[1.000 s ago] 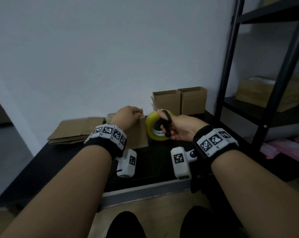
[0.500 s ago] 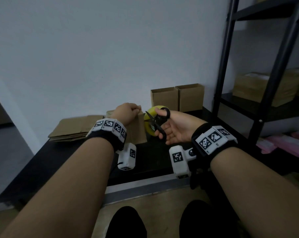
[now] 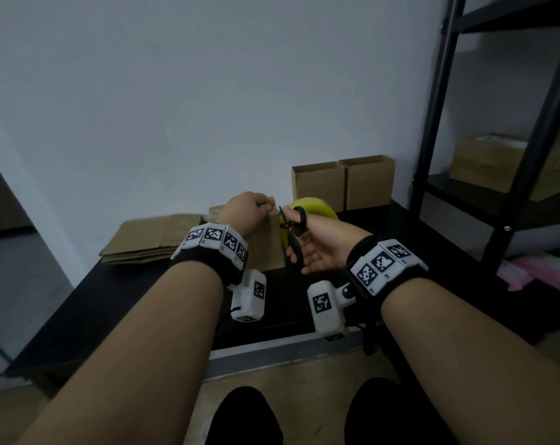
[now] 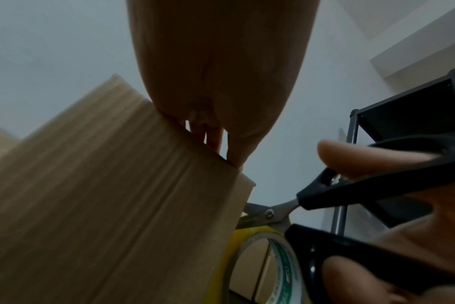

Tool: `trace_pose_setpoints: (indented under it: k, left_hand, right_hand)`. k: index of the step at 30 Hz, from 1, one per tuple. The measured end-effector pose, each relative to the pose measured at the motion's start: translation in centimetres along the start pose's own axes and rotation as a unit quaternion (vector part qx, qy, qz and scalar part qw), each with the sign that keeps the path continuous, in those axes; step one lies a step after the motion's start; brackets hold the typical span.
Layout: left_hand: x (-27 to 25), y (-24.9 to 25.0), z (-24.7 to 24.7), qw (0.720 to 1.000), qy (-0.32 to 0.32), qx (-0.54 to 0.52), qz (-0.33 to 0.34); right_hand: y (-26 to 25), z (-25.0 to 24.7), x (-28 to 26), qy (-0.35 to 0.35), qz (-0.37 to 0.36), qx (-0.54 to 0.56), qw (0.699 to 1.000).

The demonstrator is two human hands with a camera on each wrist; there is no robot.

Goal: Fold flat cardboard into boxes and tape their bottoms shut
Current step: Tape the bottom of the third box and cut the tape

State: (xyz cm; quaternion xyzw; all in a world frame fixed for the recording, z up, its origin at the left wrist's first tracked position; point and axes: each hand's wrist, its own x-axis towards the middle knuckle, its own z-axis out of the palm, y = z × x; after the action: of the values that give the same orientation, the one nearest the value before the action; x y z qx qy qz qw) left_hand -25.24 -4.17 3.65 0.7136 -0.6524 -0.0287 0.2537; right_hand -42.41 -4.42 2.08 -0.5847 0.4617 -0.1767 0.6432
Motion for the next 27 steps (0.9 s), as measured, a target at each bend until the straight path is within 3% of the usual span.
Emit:
trace_pose_setpoints:
  k: [11, 27]
  left_hand:
    - [0.1, -0.2, -0.2, 1.0, -0.004, -0.007, 0.005]
    - [0.0, -0.2, -0.2, 1.0, -0.003, -0.018, 0.006]
  right_hand:
    - [0.2, 0.5, 1.7, 0.044, -0.023, 0.012, 0.999]
    - [-0.6, -0.6, 1.2, 0.035, -0.044, 0.061, 0.997]
